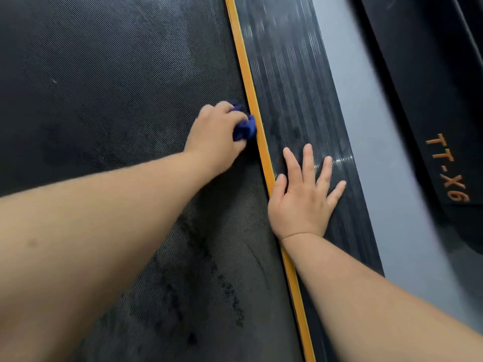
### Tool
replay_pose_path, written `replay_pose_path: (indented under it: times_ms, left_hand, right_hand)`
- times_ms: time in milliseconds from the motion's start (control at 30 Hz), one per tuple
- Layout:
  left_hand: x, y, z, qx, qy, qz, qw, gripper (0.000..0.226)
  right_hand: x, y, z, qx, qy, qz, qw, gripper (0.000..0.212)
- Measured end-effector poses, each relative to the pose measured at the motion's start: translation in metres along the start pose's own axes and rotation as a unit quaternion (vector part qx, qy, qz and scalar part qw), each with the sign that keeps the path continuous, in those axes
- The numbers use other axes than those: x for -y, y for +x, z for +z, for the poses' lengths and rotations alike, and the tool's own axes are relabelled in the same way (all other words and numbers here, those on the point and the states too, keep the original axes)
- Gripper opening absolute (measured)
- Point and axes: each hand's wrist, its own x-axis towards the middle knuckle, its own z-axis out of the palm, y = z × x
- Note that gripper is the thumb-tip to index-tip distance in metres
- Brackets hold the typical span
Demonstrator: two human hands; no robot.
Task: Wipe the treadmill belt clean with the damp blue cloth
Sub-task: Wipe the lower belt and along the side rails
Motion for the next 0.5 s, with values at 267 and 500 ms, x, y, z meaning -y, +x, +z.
replay_pose_path:
  times_ms: [267,500]
  left_hand:
    - [0.012,-0.111,0.009,0.146,-0.055,0.236,0.959,0.034]
    - [0.042,-0.021,-0.011,-0.024,-0.004,-0.027,0.999,0.036]
  right_hand:
    - [0.001,0.001,0.000,-0.007,-0.007,0.001,1.000,0.050]
    - [0.001,-0.001,0.002,-0.015,-0.009,0.000,1.000,0.049]
